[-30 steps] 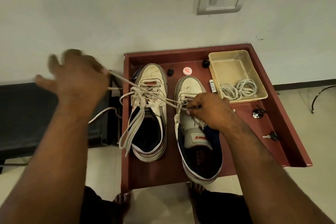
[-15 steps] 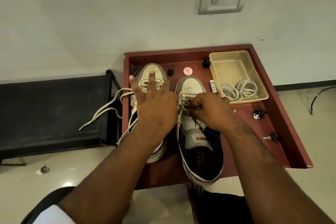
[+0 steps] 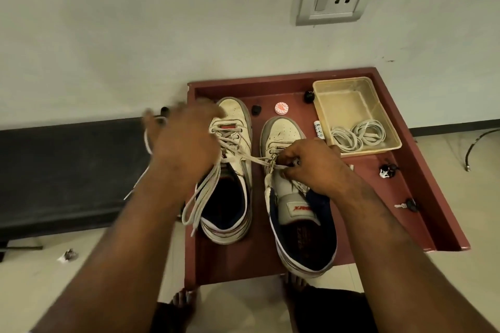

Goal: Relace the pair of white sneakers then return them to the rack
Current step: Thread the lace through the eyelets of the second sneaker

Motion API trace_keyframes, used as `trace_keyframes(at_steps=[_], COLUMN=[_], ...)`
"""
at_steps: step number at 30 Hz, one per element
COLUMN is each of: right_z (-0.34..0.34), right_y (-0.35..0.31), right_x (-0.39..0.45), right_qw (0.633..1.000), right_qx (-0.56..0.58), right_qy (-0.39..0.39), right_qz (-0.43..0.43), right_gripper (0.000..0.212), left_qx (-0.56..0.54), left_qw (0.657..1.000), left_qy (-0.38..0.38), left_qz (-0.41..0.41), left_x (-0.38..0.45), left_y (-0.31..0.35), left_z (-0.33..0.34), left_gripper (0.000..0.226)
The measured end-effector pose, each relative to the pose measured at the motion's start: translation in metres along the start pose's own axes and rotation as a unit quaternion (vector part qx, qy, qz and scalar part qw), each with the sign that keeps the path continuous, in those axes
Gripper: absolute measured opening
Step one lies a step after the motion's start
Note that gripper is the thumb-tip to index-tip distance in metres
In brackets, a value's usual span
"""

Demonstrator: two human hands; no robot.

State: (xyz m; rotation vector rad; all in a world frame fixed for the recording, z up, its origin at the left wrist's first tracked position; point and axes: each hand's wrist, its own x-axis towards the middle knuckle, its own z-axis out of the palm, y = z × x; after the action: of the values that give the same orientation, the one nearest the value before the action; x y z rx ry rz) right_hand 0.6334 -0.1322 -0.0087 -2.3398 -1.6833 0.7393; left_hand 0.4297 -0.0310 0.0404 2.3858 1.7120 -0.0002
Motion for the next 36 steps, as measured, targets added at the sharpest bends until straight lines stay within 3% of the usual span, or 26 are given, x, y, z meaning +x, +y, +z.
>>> trace_keyframes(at_steps=[2, 5, 13, 17, 20, 24, 28, 31, 33, 36], right_z=[-0.001, -0.001, -0.001, -0.007, -0.005, -0.003, -0.012, -0.017, -0.018, -0.02], right_y=[0.0, 0.002, 0.003, 0.006, 0.003, -0.001, -0.003, -0.009, -0.009, -0.006], right_x=[-0.001, -0.001, -0.001, -0.003, -0.002, 0.0, -0.003, -0.006, -0.006, -0.006], right_qw=[1.0, 1.0, 1.0, 0.999, 0.996, 0.995, 0.999, 0.995, 0.995, 0.996], right_qx=[-0.007, -0.01, -0.004, 0.038, 0.083, 0.072, -0.024, -0.055, -0.066, -0.068], right_qy=[0.001, 0.002, -0.003, -0.001, -0.002, 0.006, 0.016, -0.025, -0.023, -0.016], right_qz=[0.002, -0.005, 0.01, 0.01, -0.026, -0.068, 0.025, 0.074, 0.067, 0.056], right_gripper=[0.028, 0.027, 0.029, 0.032, 0.038, 0.042, 0.03, 0.037, 0.031, 0.024], left_qx=[-0.042, 0.047, 0.064, 0.02, 0.008, 0.025, -0.009, -0.026, 0.024, 0.113], left_qw=[0.994, 0.988, 0.987, 0.999, 0.999, 0.996, 0.994, 0.993, 0.989, 0.982], left_qy=[-0.069, -0.07, -0.058, -0.014, -0.052, -0.074, -0.085, -0.078, -0.121, -0.13], left_qz=[0.071, 0.132, 0.132, 0.024, -0.006, 0.039, 0.071, 0.086, 0.086, 0.072], left_x=[-0.017, -0.027, -0.019, 0.002, 0.003, 0.001, 0.004, 0.003, 0.004, 0.004], left_y=[0.055, 0.078, 0.069, 0.027, 0.01, 0.023, 0.041, 0.046, 0.043, 0.045], left_z=[0.014, 0.036, 0.029, -0.003, -0.011, -0.002, 0.02, 0.029, 0.028, 0.027], left_gripper=[0.037, 0.024, 0.018, 0.005, 0.014, 0.011, 0.028, 0.012, 0.045, 0.049])
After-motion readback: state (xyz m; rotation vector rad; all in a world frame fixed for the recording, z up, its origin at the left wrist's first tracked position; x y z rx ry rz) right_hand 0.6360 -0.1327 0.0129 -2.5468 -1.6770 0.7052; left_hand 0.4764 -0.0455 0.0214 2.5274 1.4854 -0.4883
